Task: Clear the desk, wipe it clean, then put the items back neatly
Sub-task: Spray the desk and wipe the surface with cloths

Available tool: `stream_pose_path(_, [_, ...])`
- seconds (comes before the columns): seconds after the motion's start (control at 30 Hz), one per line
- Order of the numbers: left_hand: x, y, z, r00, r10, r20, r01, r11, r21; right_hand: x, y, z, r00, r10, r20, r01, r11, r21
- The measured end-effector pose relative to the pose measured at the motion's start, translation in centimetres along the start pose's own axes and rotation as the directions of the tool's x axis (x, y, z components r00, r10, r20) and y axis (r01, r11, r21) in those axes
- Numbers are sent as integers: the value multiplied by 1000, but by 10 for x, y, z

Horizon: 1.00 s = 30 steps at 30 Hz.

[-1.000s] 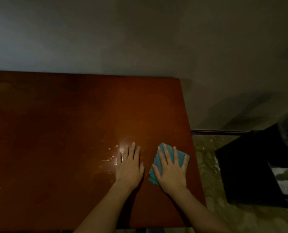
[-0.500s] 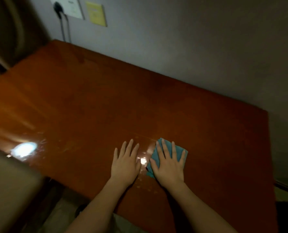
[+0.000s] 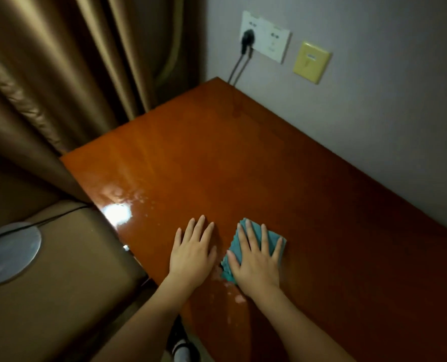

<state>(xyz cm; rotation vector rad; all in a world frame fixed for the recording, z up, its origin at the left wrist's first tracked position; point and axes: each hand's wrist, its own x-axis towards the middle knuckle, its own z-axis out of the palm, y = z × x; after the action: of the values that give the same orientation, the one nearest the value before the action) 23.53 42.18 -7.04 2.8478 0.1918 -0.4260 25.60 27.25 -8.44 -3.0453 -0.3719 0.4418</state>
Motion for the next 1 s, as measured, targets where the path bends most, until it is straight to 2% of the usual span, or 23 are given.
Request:
stream_pose_path(0.23, [59, -108, -44, 997, -46, -63, 43, 998, -54, 91, -101, -18, 993, -109, 46, 110, 994, -21])
stream_pose_path(0.37, [94, -169, -69, 985, -122, -120, 113, 991, -78, 156, -165, -31, 987, -159, 24, 160, 986, -45])
stream_pose_path(0.47, [115, -214, -83, 977, -147, -157, 133, 987, -94, 203, -214, -42, 968, -249, 46, 251, 965, -69])
stream_pose_path(0.53, [126, -239, -89, 969, -162, -188, 144, 984, -107, 229, -238, -43, 963, -270, 5, 269, 960, -76])
stream_pose_path(0.73, [148, -293, -106, 949, -222, -223, 196, 971, -134, 279, -298, -52, 945, -326, -29, 321, 941, -111])
stream_pose_path(1.0, [142, -319, -115, 935, -300, -186, 259, 941, -217, 305, -341, -52, 915, -403, -23, 395, 905, -154])
